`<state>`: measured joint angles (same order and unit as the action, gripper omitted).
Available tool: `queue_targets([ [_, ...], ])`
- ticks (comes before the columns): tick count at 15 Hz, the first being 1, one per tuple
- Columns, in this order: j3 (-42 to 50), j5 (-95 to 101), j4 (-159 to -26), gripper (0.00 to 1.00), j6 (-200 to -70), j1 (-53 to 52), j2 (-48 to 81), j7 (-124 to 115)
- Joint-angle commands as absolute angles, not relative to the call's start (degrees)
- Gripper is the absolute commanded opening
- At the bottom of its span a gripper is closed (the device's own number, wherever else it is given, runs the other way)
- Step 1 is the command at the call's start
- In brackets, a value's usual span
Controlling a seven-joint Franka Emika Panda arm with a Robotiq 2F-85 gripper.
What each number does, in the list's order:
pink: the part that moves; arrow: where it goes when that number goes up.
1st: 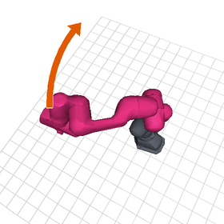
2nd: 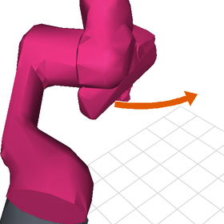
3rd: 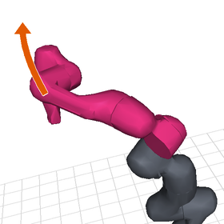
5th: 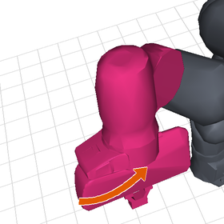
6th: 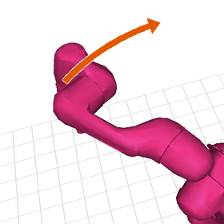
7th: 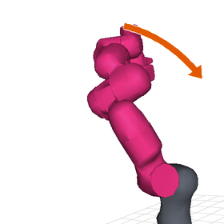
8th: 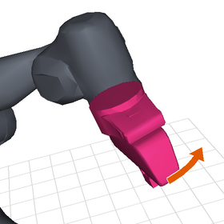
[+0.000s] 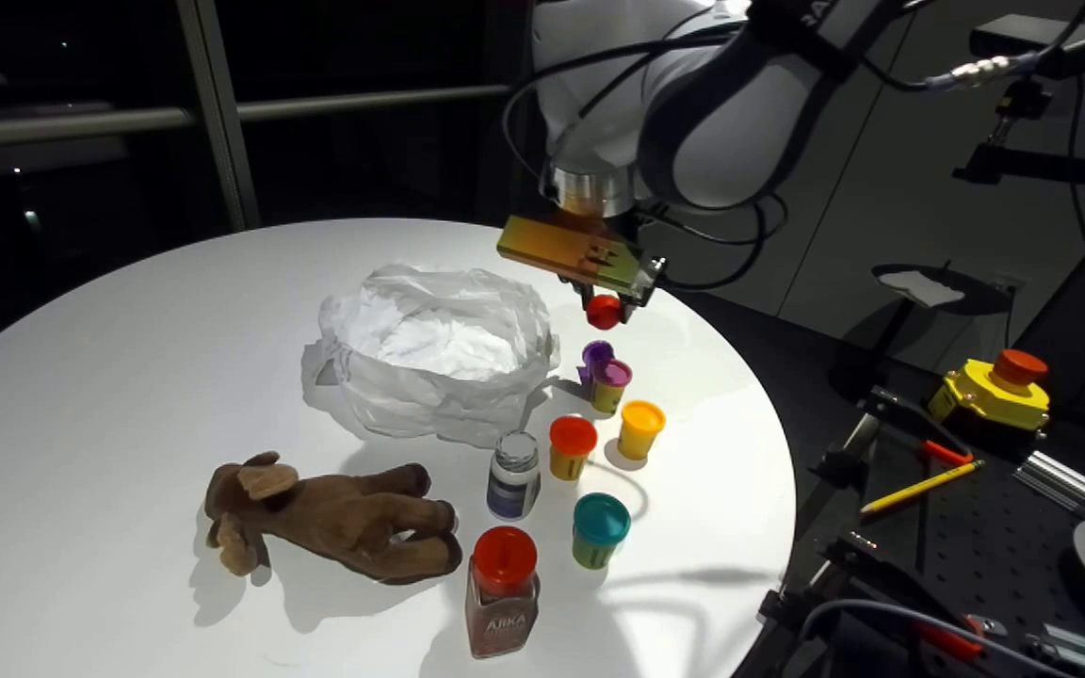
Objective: Take everything out of the plastic bag
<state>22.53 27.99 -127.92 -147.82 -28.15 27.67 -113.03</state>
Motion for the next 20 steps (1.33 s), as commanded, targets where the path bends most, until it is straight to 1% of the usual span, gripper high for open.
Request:
queue_targets([
  [1,22.25,36.48,-139.24,0.25,-150.85,-26.39,19.36,-119.27],
  [5,23.06,45.69,-144.15,0.25,-161.54,-20.11,17.15,-125.51],
  [6,26.34,45.28,-144.44,0.25,-164.06,-21.54,17.71,-124.30],
  [10,25.87,42.63,-142.54,0.25,-170.63,-14.65,21.10,-118.02],
  [12,22.37,39.84,-141.11,0.25,-174.84,-9.92,23.91,-113.20],
  [14,16.14,35.90,-139.63,0.25,-177.64,-3.38,26.73,-107.70],
  [17,6.81,32.10,-135.21,0.25,-176.22,5.59,31.07,-101.57],
  [18,5.73,31.62,-133.06,0.25,-174.51,6.85,32.52,-100.82],
  [19,6.93,22.72,-132.12,0.25,-174.39,4.68,33.72,-93.52],
  [20,7.13,19.29,-130.56,0.25,-173.67,4.76,34.59,-91.29],
])
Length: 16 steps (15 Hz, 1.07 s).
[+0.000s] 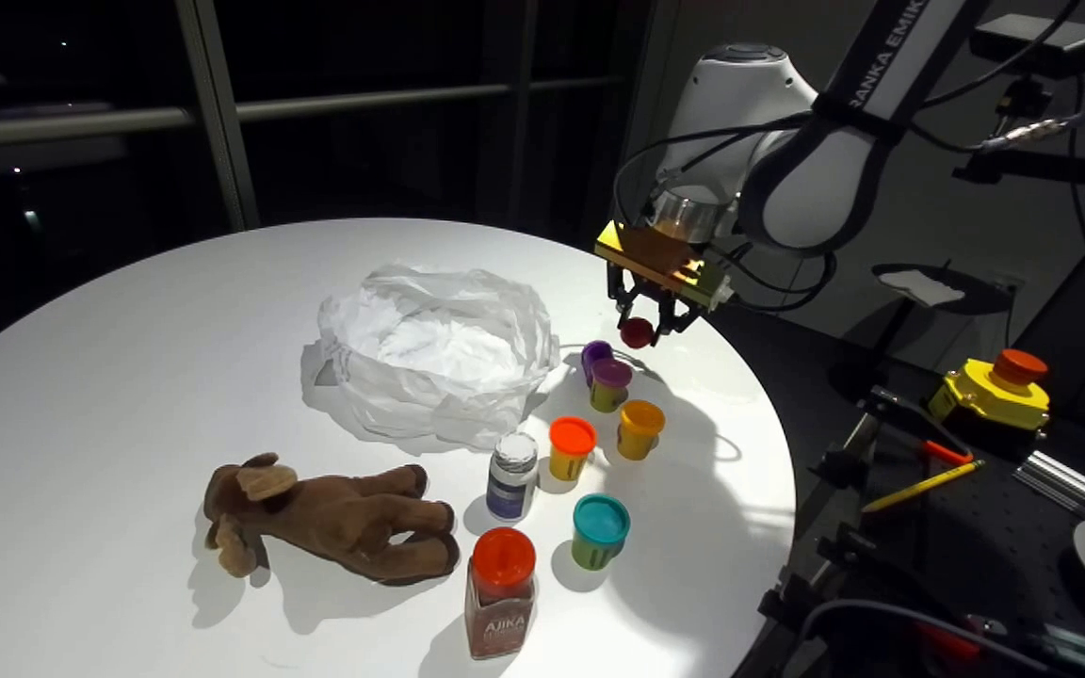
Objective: Take everything out of the plastic bag
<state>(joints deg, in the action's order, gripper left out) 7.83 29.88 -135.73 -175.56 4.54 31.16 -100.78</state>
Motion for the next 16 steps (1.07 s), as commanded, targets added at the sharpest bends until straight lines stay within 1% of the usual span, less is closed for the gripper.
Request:
queue_targets([
  [1,8.50,15.60,-129.17,0.25,-172.82,3.78,35.18,-88.63],
  [5,10.56,4.82,-124.47,0.25,-170.53,2.61,37.41,-80.14],
  [8,10.09,0.12,-121.56,0.25,-169.53,2.63,38.94,-75.10],
  [9,10.36,-1.04,-120.63,0.68,-169.25,2.25,39.59,-74.02],
  [10,10.29,-2.09,-119.87,0.77,-169.00,2.16,40.02,-72.86],
  [11,10.22,-3.07,-119.33,0.83,-168.93,1.95,40.22,-71.86],
  [12,10.29,-3.91,-119.05,0.92,-169.03,1.56,40.23,-71.10],
  [13,10.59,-4.62,-118.77,0.98,-169.09,1.11,40.38,-70.50],
  [14,10.86,-5.26,-118.86,1.00,-169.45,0.66,40.21,-70.01],
  [16,11.70,-6.14,-120.11,1.00,-170.05,-0.59,38.95,-69.44],
])
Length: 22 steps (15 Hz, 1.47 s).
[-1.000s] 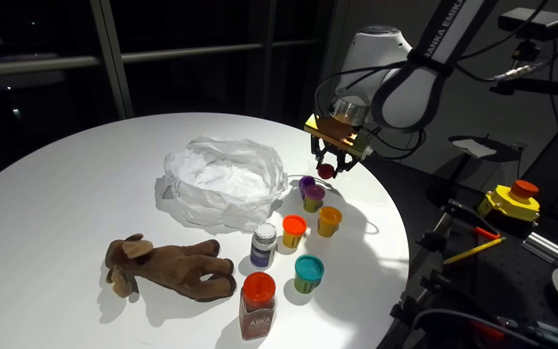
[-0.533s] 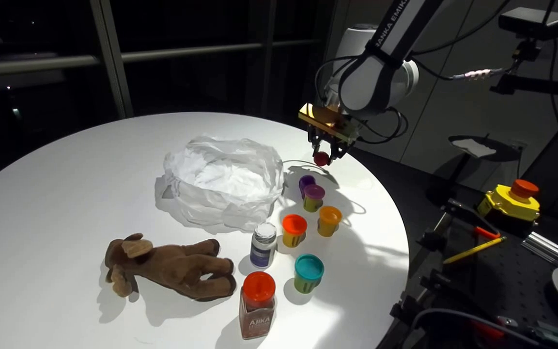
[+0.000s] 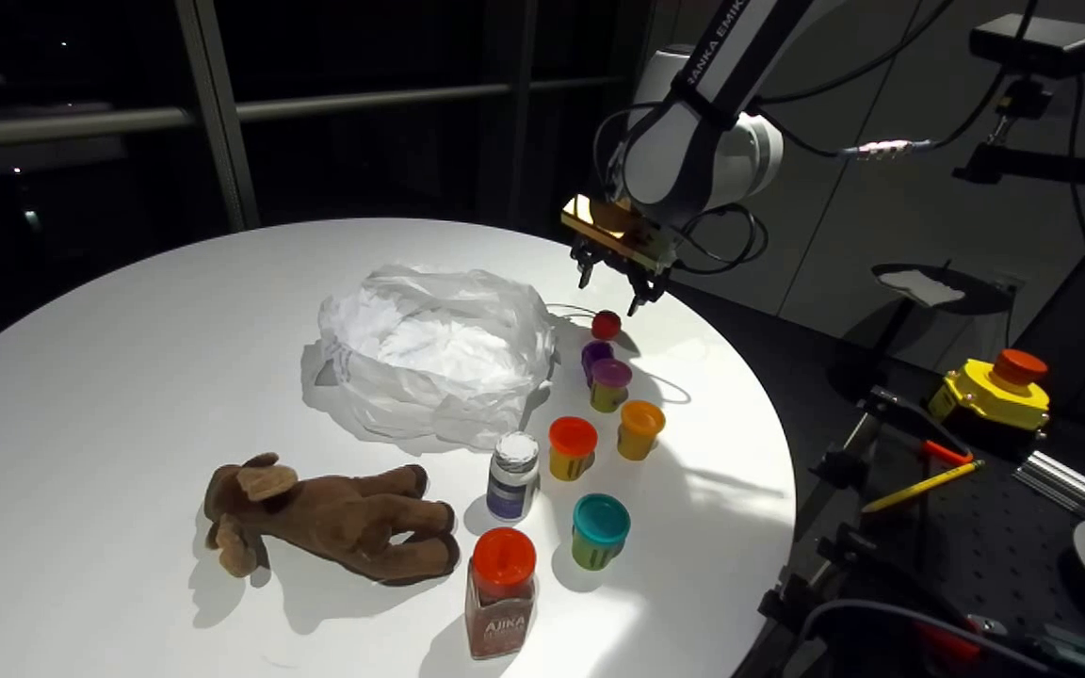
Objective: Take everything out of the plastic bag
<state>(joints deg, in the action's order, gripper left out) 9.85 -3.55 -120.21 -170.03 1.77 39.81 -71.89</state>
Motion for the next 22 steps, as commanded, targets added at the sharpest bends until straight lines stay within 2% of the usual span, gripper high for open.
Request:
queue_targets([
  [1,12.15,-6.26,-120.76,1.00,-170.33,-1.14,38.36,-69.00],
  [8,14.16,-1.68,-134.54,1.00,-169.61,-6.57,25.59,-54.54],
  [12,17.51,3.08,-144.82,1.00,-167.60,-13.70,14.77,-49.26],
  [15,21.24,13.61,-148.91,1.00,-162.30,-19.48,6.17,-50.66],
  [18,15.00,22.94,-150.42,1.00,-153.25,-16.41,-3.19,-49.55],
  [21,5.34,19.67,-151.69,1.00,-145.66,-12.99,-12.54,-42.02],
  [22,4.61,20.24,-148.86,1.00,-149.48,-9.89,-4.53,-46.24],
])
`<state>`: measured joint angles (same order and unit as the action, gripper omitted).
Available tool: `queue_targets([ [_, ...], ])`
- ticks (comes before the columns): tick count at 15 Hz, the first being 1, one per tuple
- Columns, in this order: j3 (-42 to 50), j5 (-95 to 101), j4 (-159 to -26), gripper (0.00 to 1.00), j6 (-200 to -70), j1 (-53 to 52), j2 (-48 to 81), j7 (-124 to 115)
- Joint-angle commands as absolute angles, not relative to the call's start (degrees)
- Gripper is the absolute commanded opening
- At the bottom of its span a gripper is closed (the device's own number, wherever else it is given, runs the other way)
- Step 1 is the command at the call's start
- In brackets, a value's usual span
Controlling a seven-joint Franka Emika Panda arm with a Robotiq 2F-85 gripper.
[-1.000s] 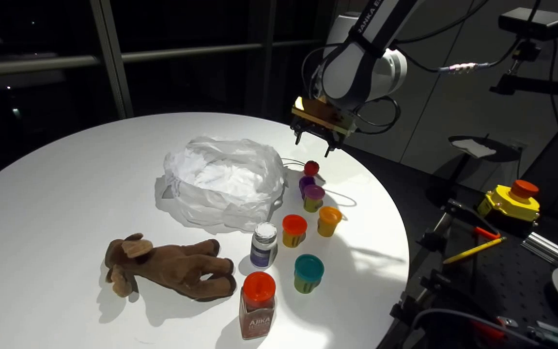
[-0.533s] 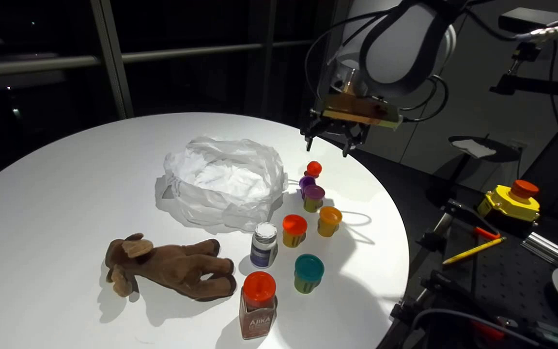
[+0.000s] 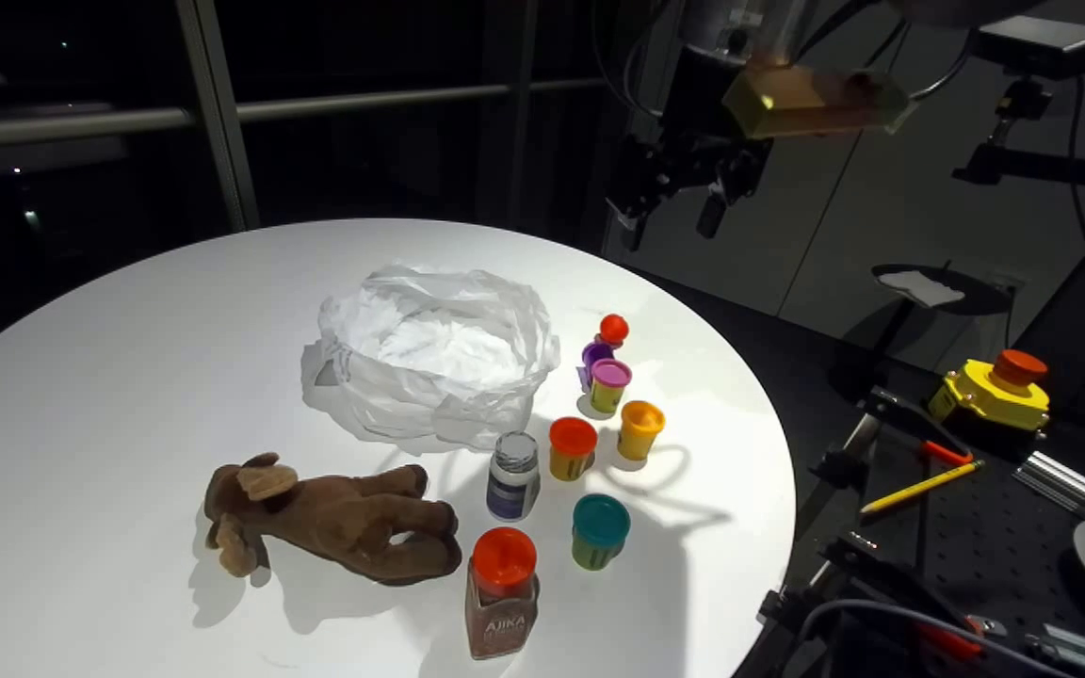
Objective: Take everything out of the plastic bag
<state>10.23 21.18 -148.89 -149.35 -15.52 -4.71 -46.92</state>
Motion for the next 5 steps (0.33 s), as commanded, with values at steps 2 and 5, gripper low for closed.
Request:
queue_targets([
  [2,1.36,19.57,-149.28,1.00,-147.87,-8.18,-7.20,-45.75],
  [5,1.46,20.01,-149.27,1.00,-148.27,-6.89,-5.03,-46.02],
])
